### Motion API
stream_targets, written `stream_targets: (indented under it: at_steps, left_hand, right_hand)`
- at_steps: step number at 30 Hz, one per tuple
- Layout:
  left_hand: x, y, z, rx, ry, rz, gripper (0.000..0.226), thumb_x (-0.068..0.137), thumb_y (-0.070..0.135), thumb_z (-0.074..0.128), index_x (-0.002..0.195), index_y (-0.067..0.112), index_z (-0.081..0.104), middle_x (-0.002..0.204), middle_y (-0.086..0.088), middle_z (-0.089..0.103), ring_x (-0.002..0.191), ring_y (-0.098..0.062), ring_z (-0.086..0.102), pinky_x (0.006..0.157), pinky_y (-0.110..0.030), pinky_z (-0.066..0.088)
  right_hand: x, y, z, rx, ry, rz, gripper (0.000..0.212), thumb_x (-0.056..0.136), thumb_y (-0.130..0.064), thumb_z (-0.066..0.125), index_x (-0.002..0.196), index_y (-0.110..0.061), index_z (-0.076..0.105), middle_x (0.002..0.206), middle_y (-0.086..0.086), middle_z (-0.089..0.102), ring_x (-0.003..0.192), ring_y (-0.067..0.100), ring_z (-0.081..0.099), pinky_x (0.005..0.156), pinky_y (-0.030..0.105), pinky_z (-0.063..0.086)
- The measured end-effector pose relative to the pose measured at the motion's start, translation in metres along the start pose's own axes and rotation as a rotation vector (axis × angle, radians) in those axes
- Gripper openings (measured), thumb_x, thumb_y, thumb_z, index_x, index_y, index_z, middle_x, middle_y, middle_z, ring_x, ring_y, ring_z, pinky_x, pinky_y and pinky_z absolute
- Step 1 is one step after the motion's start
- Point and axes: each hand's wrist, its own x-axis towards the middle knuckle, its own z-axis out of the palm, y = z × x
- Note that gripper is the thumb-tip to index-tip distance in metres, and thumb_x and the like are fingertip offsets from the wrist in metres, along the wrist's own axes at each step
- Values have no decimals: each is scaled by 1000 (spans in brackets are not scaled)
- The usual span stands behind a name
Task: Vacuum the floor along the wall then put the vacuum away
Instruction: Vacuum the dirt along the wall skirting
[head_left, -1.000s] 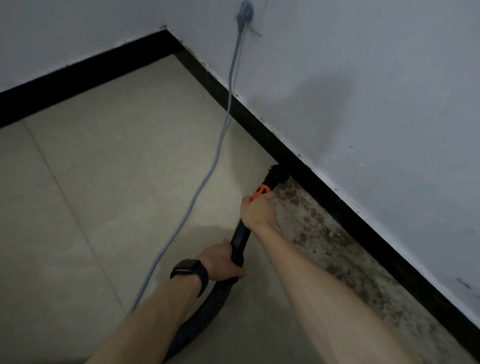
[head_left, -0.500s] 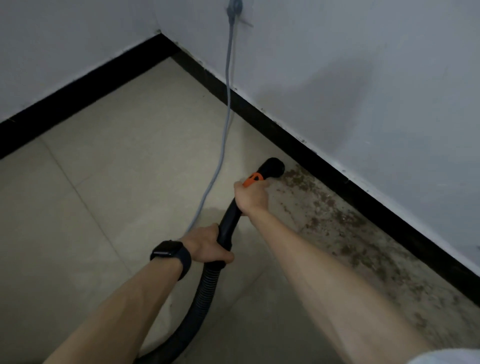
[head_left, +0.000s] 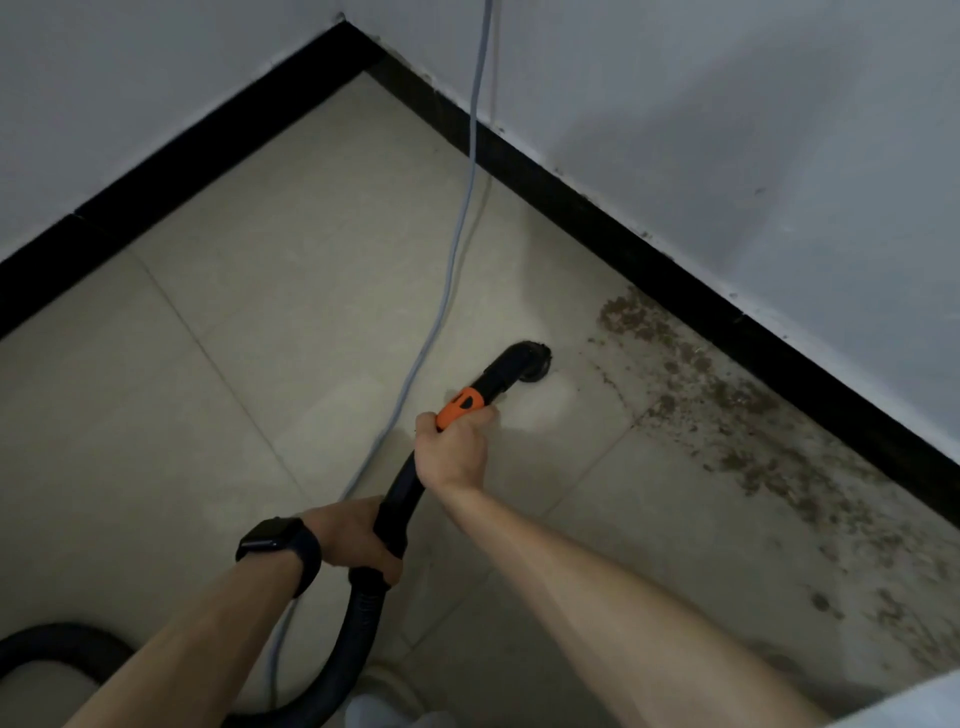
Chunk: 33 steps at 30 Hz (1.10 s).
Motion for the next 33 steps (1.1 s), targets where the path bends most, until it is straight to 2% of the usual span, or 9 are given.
stream_targets:
  at_steps: [3,6,8,16,20,23,26,30,33]
  left_hand:
    - [-3,1,3,51,-39,-25,51,46,43,81,91,29,61,97,3,73,94,-16,71,86,-41,59]
    - [1,8,6,95,-100,-31,44,57,34,87,92,26,63,96,7,71,92,-12,69,83,-30,59]
    - [6,16,9,162,-115,-30,43,64,33,87,101,24,67,102,6,72,95,-12,69,87,-31,58]
    - [20,50,24,353,-75,-47,60,65,44,86,115,21,65,112,-1,71,99,-19,68,84,-33,59]
    - [18,46,17,284,-78,-77,54,61,45,89,105,22,70,103,1,74,94,-18,71,85,-35,60]
    - [13,38,14,169,-85,-87,42,62,44,90,93,21,73,97,1,77,90,-17,73,83,-32,60]
    - [12,32,13,99,5,-72,49,60,53,89,95,22,74,95,5,76,87,-13,72,81,-29,60]
    - [12,35,11,23,24,-65,51,64,48,89,101,17,74,95,2,75,84,-13,73,71,-24,59]
    - [11,42,9,-11,-15,-77,48,65,39,90,102,13,73,94,-1,76,81,-15,74,67,-25,61]
  right_hand:
    - [-5,9,7,33,6,2,66,98,-32,56,144,-2,20,103,11,65,93,37,68,81,44,57]
    - [-8,19,3,79,29,-7,63,99,-31,57,144,-4,23,98,7,63,86,30,65,73,34,51]
    - [-7,28,-5,107,54,0,58,99,-29,58,142,-6,26,92,2,60,82,27,63,69,29,44]
    - [-2,50,-34,146,181,29,56,98,-25,59,142,-7,30,96,6,59,86,29,62,72,31,45]
    - [3,43,-32,142,129,27,50,96,-23,61,134,-6,34,86,-1,57,85,30,62,71,28,42]
    - [7,30,-26,131,48,9,44,94,-24,63,127,-11,38,90,0,59,83,24,59,73,27,42]
    - [14,16,-21,101,-33,-26,42,92,-27,64,122,-14,38,87,-1,60,84,25,63,76,31,49]
    - [23,1,-25,60,-131,-48,40,92,-27,64,120,-15,39,90,2,62,72,14,59,62,28,46]
    - [23,-2,-28,68,-181,-31,44,87,-31,65,120,-17,40,94,7,65,78,22,66,73,35,56]
